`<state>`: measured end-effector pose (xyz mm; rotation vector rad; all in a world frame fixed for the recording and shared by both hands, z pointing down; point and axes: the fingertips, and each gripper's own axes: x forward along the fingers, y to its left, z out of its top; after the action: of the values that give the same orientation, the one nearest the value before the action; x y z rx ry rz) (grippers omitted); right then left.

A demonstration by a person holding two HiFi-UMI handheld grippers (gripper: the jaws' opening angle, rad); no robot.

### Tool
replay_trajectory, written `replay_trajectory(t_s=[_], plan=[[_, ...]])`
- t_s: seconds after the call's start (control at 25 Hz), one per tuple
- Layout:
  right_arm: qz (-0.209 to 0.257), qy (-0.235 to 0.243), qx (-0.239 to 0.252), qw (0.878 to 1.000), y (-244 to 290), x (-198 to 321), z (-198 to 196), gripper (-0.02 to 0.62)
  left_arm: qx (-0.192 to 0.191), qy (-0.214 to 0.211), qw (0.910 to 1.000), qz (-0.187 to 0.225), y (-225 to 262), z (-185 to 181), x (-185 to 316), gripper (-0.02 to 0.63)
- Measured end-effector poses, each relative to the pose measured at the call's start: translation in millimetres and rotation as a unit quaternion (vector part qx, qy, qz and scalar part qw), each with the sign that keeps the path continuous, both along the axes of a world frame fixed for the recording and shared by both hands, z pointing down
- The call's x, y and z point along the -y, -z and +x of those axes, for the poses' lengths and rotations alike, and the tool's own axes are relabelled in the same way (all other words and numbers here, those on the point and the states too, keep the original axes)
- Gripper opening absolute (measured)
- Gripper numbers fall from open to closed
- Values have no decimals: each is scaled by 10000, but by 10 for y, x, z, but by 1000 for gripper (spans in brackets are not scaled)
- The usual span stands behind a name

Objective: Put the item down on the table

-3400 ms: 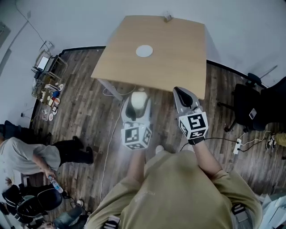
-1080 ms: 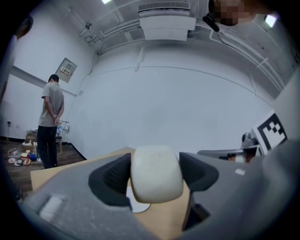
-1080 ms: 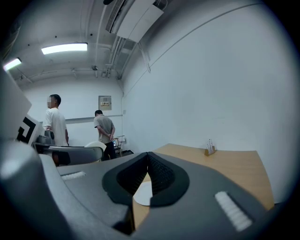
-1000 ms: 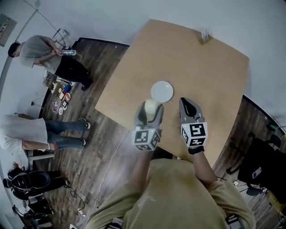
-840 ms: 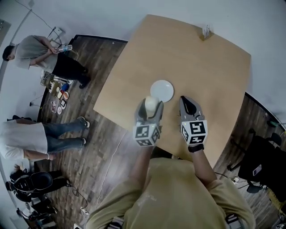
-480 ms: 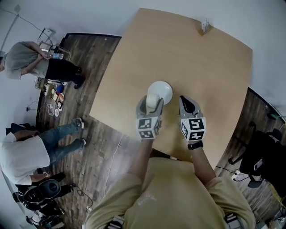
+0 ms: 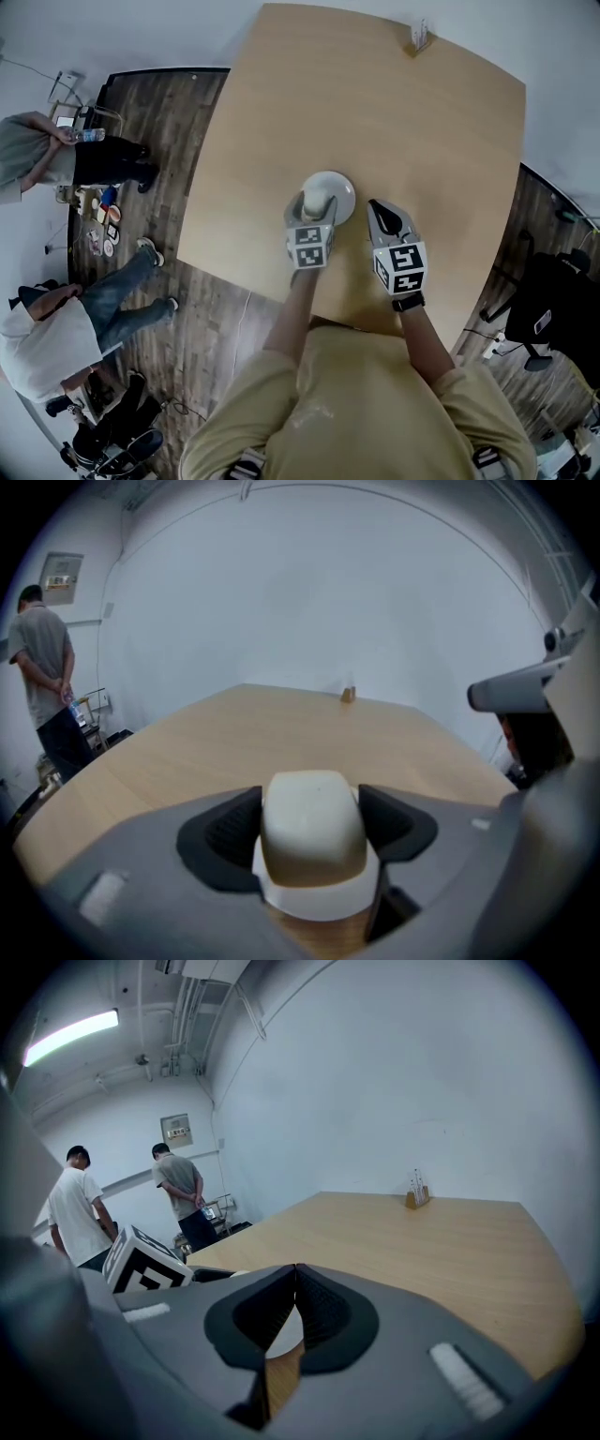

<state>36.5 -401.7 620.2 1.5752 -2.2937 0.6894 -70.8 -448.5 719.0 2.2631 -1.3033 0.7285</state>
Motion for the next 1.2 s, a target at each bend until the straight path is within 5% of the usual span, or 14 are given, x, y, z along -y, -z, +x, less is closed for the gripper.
replay_trajectory(t_s=[0.36,0.56,0.96,1.2], plan=[[-168,61,-160,9997,-114,-61,34,6,523,-577,9962,-388,-542,176,-53,322],[-186,73,-198,9996,-120,-97,114,6,849,-613,9942,-247,-589,212,-42,324],[-39,328,-234,9992,4,-375,68,6,548,-171,9982,-177,-316,113,-206,376],[263,500,-168,9983,285,-616,11,6,395,102,9987,302,291,53,-425,374]])
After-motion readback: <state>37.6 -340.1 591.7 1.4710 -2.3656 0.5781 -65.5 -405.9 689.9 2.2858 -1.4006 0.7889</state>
